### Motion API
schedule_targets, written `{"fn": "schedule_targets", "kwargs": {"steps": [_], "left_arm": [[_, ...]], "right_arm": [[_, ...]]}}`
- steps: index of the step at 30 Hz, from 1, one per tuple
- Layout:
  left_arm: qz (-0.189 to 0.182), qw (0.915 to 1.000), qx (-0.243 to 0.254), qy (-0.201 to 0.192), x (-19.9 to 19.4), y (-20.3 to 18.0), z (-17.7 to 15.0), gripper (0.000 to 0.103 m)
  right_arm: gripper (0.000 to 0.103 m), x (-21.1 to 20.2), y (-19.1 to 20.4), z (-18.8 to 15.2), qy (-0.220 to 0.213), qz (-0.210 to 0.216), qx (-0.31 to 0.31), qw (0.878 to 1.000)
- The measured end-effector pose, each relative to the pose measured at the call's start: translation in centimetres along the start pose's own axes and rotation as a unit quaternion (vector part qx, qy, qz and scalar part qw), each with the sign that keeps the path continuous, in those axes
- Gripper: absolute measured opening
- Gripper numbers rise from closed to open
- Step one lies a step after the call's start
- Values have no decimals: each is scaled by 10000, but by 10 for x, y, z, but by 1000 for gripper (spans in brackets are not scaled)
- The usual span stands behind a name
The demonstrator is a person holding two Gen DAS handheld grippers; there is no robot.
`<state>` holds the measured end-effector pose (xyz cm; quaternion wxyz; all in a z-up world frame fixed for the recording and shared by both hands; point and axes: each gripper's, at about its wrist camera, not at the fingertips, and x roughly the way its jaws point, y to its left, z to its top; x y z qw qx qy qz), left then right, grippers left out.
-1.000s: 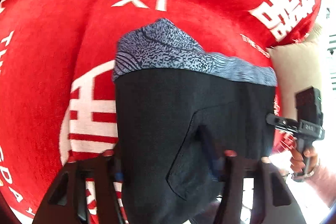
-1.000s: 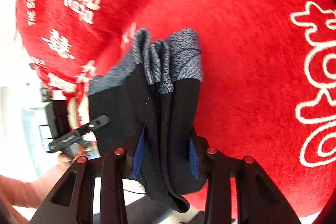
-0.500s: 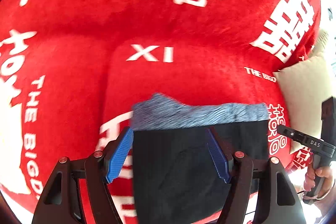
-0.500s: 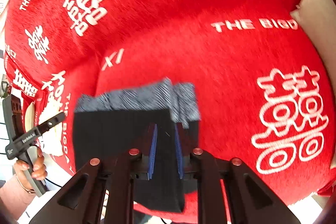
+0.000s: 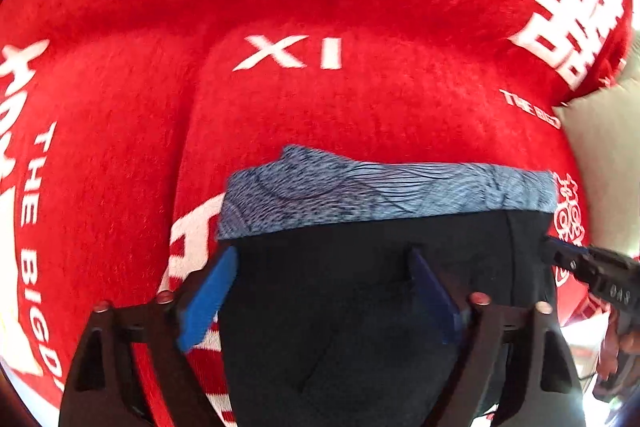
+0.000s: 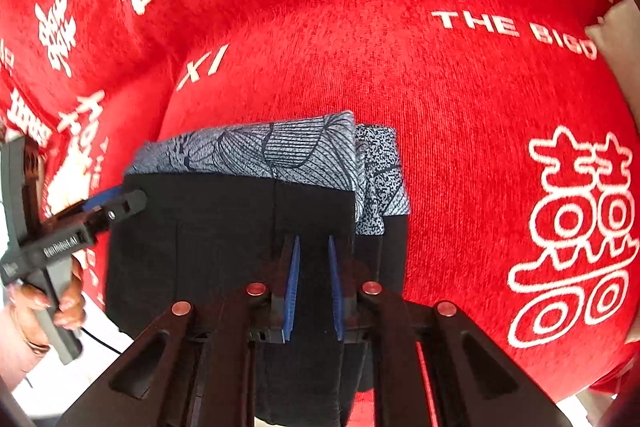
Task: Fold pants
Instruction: 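Lower the folded bundle onto the cushion and open both grippers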
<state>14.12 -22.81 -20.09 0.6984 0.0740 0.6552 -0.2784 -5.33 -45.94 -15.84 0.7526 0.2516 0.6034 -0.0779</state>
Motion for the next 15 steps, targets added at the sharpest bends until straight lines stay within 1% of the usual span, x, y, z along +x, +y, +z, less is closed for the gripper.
{"fn": "schedule_targets", "kwargs": {"steps": [2,4,5,7,8,10,11,12,13,14,15], "left_arm": [[171,9998,-88,66,-6,-2,-1,91],[381,9992,-9,117,-14,-7,-5,91],[507,9986,59,165,-19,-10,-8,91],[655,9974,179,232,-29,-16,-16,91],[732,9965,240,313,-34,-20,-21,91],[874,9949,271,427,-44,-26,-32,91],[920,9944,248,458,-48,-29,-37,91],[960,9939,208,493,-52,-31,-42,94],[1002,9934,140,537,-55,-34,-46,102],[1103,9931,97,395,-60,-37,-52,103],[1123,9929,17,395,-64,-40,-57,103]], "right_arm": [[15,-3,4,0,67,-103,-65,9999],[19,-9,4,-2,192,-184,-29,9996],[19,-12,2,-4,274,-216,47,9994],[19,-21,-4,-9,410,-125,201,9989],[21,-27,-8,-13,462,-69,296,9985],[31,-37,-12,-22,555,-74,391,9977],[41,-43,-13,-26,609,-108,408,9973],[49,-47,-13,-29,640,-130,406,9970],[51,-52,-12,-33,668,-144,376,9970],[55,-56,-9,-36,704,-148,322,9969],[61,-58,-6,-39,745,-160,255,9968]]}}
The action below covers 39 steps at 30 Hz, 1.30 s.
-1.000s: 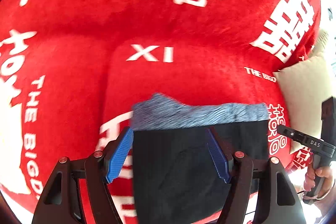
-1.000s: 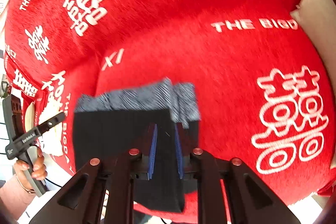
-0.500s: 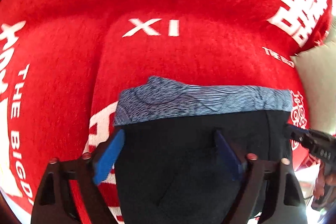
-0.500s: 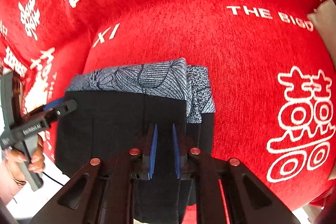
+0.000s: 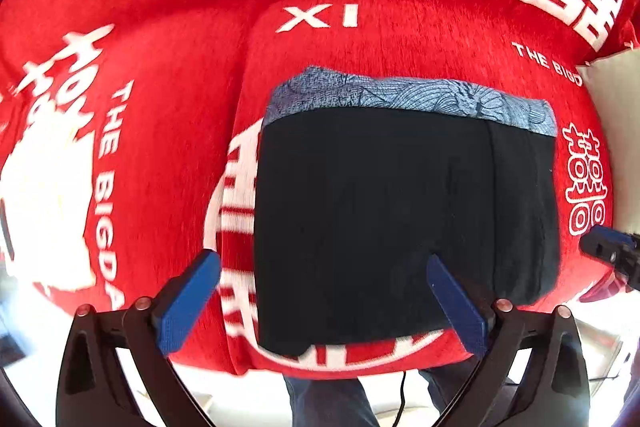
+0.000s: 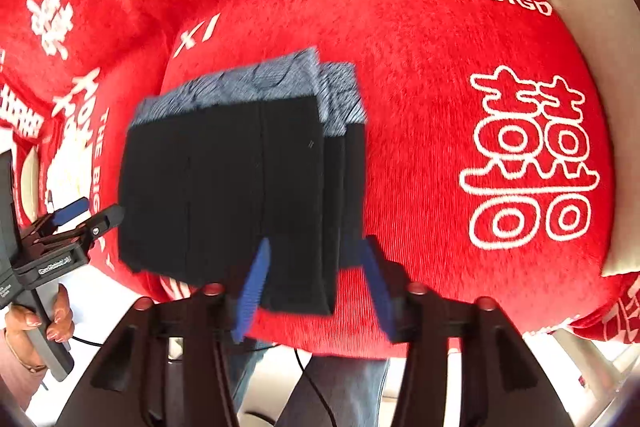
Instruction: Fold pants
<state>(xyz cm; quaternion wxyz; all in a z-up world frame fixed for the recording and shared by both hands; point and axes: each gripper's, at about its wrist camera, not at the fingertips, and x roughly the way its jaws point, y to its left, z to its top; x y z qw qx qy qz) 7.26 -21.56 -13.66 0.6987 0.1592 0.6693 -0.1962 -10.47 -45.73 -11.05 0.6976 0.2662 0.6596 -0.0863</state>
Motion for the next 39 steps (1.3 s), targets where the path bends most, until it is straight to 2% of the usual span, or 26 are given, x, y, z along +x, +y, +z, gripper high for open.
{"fn": "schedule_targets", "kwargs": {"steps": [4,5,6,8,15,17,20,28,39], "left_arm": [[155,9993,-346,37,-15,-10,-21,103],[158,9991,-394,66,-18,-13,-24,103],[164,9989,-431,80,-22,-16,-27,103],[256,9990,-377,45,-28,-20,-30,103],[397,9992,62,-74,-42,-19,-39,103],[430,9989,144,-121,-46,-15,-43,103],[374,9992,123,-115,-53,-7,-50,103],[339,9989,257,-211,-72,5,-68,103],[301,9987,333,-224,-82,9,-77,103]], "right_arm": [[74,-9,15,-10,77,-127,-239,9996],[81,-11,18,-11,78,-132,-255,9996],[82,-12,21,-12,70,-149,-276,9995],[82,-17,27,-14,28,-238,-337,9991],[103,-26,46,-28,-338,-641,-157,9972],[103,-29,53,-34,-496,-813,-84,9954],[103,-31,66,-42,-495,-946,-36,9943],[103,-45,90,-62,-566,-906,254,9940],[103,-56,105,-76,-635,-1000,244,9927]]}}
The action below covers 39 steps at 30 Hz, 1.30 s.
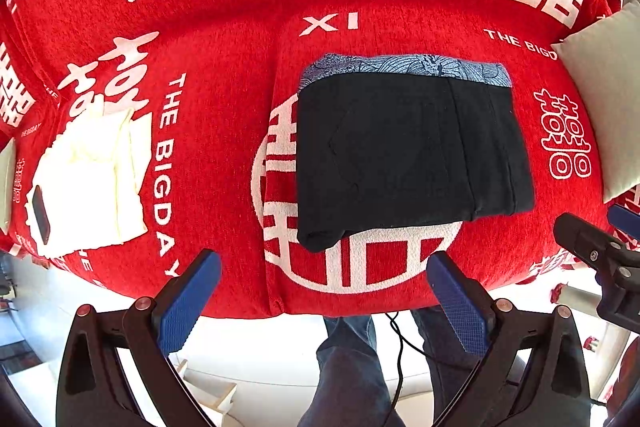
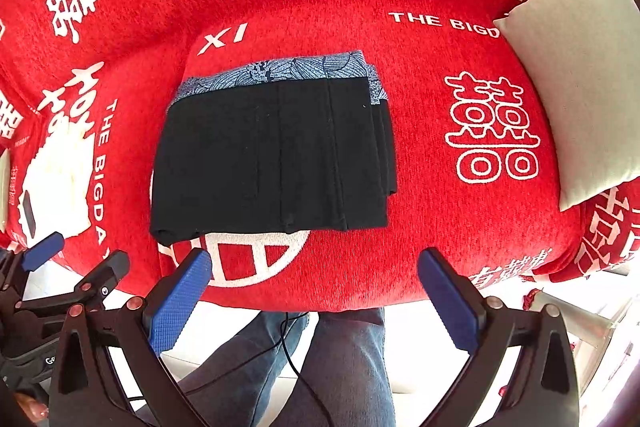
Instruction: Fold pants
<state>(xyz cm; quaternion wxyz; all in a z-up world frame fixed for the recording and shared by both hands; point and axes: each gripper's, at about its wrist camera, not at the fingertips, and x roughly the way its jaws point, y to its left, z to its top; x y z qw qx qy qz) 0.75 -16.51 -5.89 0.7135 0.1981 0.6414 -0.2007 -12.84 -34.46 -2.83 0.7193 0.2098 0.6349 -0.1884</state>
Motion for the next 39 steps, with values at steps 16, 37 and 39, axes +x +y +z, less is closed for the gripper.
{"fn": "schedule_targets", "kwargs": {"steps": [16,37,39], "left_arm": [[58,9999,153,-53,-7,-4,3,103],[129,9998,129,-79,-9,-4,4,103],[131,9998,130,-81,-9,-4,5,103]], "right_arm": [[103,-5,4,3,-41,-108,-65,9999],[103,-6,10,8,-51,-157,-155,9997],[103,-6,9,8,-56,-155,-156,9997]]}}
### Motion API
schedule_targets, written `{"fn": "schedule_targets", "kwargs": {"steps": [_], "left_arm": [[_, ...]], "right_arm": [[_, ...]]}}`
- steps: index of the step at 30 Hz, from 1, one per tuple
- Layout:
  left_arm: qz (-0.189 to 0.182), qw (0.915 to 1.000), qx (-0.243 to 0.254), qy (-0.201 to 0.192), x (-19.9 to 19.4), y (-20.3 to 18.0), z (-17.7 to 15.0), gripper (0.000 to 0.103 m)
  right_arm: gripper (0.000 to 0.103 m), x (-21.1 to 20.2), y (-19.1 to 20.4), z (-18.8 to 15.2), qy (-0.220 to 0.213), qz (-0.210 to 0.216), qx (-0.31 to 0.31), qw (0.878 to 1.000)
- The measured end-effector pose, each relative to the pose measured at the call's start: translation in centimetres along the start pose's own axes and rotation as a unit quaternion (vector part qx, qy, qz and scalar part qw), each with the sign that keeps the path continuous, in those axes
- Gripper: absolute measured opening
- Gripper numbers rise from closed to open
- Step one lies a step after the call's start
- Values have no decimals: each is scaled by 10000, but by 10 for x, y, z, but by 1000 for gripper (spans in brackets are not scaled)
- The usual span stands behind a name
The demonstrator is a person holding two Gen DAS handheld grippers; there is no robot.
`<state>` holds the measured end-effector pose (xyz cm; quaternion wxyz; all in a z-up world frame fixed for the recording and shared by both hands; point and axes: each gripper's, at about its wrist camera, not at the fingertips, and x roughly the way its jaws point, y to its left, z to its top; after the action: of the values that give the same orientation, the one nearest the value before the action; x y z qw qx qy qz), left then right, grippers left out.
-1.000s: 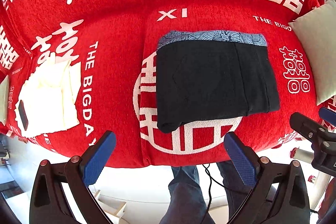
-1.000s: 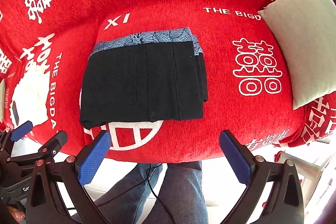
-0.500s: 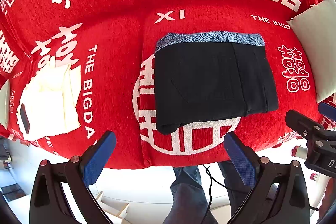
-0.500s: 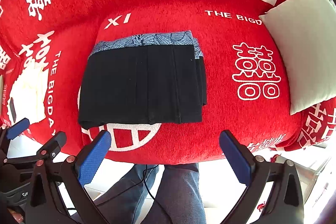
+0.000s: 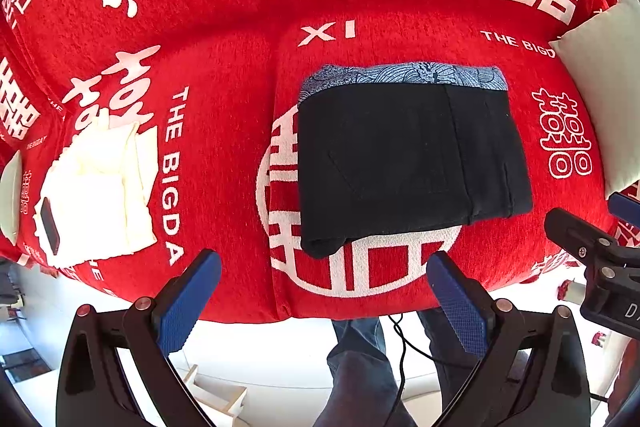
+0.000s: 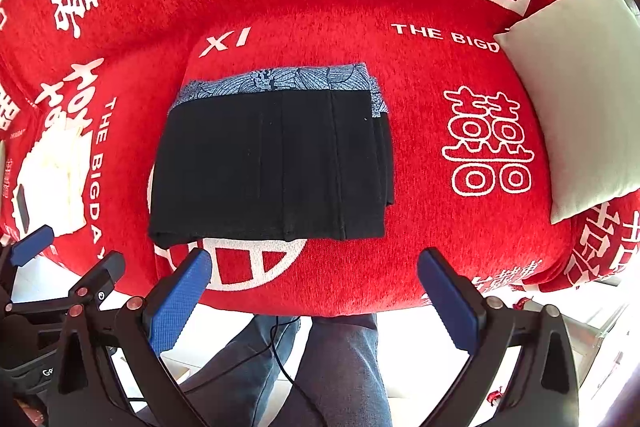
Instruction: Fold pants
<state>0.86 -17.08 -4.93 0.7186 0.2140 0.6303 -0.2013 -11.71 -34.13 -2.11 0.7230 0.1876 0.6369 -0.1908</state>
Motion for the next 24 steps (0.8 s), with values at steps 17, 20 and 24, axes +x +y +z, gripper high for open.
{"fn": "schedule_targets", "kwargs": {"steps": [17,20,24], "left_arm": [[36,10000,35,10,0,0,2,103],[32,10000,28,9,0,-1,2,103],[31,10000,25,8,0,-1,2,103]], "right_arm": [[103,-2,1,3,-34,-6,-20,10000],[103,-1,1,3,-43,-7,-18,10000],[103,-2,0,3,-56,-11,-15,10000]]}}
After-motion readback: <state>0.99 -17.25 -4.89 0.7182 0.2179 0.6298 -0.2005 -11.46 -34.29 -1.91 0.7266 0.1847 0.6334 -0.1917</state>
